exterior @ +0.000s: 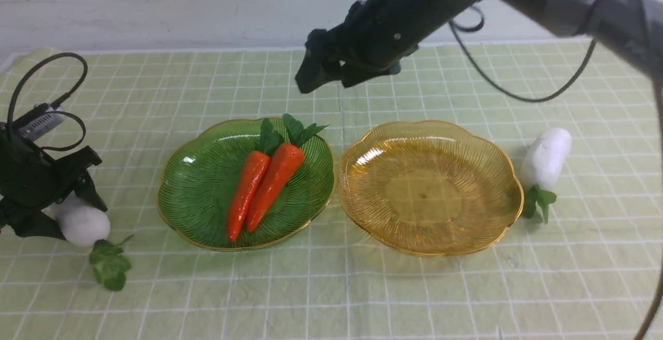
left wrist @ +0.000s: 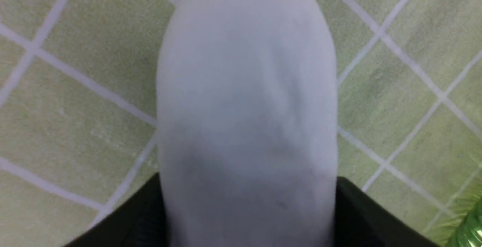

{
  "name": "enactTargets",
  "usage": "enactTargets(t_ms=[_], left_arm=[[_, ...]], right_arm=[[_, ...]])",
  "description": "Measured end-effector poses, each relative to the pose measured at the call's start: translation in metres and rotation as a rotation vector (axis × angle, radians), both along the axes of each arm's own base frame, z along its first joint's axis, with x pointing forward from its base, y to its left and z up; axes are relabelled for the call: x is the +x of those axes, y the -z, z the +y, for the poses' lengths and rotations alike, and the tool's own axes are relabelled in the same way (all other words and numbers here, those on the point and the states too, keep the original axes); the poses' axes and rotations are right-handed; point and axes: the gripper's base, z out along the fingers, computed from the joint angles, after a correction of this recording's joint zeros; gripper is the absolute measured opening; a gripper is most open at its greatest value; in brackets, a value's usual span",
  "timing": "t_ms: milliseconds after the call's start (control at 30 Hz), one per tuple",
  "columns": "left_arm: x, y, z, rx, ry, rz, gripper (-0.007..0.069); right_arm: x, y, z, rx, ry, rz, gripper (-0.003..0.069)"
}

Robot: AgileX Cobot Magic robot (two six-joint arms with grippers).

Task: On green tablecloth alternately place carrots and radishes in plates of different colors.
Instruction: 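Pick up the white radish and place it on the plate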

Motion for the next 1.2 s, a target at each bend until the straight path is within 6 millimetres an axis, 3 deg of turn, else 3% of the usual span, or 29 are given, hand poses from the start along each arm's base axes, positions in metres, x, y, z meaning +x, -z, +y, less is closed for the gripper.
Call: enactTargets(t_ms=[133, 167, 200, 300, 400, 500, 567, 600, 633, 667, 700, 800, 833, 933, 1033, 1133, 1200], left_arm=[[0.004, -0.040, 0.000, 0.034, 0.076, -0.045, 0.0455], [0.008, -0.071, -0.009, 0.052, 0.139, -0.116, 0.0455], [0.009, -0.077, -0.010, 0.057, 0.154, -0.133, 0.0455], [0.015, -0.134, -0.064, 0.040, 0.386, -0.316, 0.0455], [0.017, -0.157, -0.117, -0.002, 0.570, -0.411, 0.0455], [0.016, -0.162, -0.172, -0.050, 0.733, -0.458, 0.0455], [0.012, -0.154, -0.234, -0.101, 0.877, -0.489, 0.0455], [0.013, -0.152, -0.238, -0.104, 0.881, -0.494, 0.0455], [0.012, -0.147, -0.258, -0.115, 0.914, -0.504, 0.0455], [0.012, -0.141, -0.272, -0.123, 0.932, -0.513, 0.0455], [0.014, -0.123, -0.303, -0.132, 0.964, -0.528, 0.0455], [0.018, -0.094, -0.332, -0.136, 0.983, -0.521, 0.0455], [0.018, -0.092, -0.334, -0.136, 0.983, -0.519, 0.0455], [0.028, -0.057, -0.347, -0.131, 0.974, -0.486, 0.0455], [0.032, -0.041, -0.349, -0.138, 0.960, -0.461, 0.0459], [0.036, -0.032, -0.351, -0.140, 0.947, -0.455, 0.0525], [0.036, -0.031, -0.351, -0.140, 0.945, -0.455, 0.0582]], right_arm=[[-0.003, -0.025, -0.039, -0.163, 0.132, -0.055, 0.0413], [0.000, -0.037, -0.067, -0.222, 0.230, -0.095, 0.0347], [0.002, -0.038, -0.073, -0.228, 0.247, -0.098, 0.0328], [0.007, -0.044, -0.133, -0.278, 0.429, -0.088, 0.0154], [0.006, -0.038, -0.173, -0.288, 0.524, -0.038, 0.0055], [0.005, -0.020, -0.216, -0.284, 0.618, 0.058, 0.0002], [0.002, 0.006, -0.251, -0.239, 0.692, 0.178, -0.0008], [0.002, 0.009, -0.254, -0.221, 0.695, 0.196, -0.0008], [0.002, 0.017, -0.260, -0.198, 0.701, 0.228, -0.0004], [0.002, 0.023, -0.264, -0.175, 0.699, 0.255, 0.0003], [0.003, 0.036, -0.269, -0.128, 0.679, 0.299, 0.0036], [0.013, 0.060, -0.268, -0.088, 0.638, 0.349, 0.0132], [0.015, 0.063, -0.268, -0.084, 0.635, 0.355, 0.0150], [0.028, 0.094, -0.268, -0.061, 0.639, 0.403, 0.0337], [0.035, 0.116, -0.269, -0.063, 0.654, 0.432, 0.0477], [0.042, 0.142, -0.270, -0.062, 0.666, 0.485, 0.0625], [0.045, 0.155, -0.269, -0.046, 0.673, 0.506, 0.0668]])
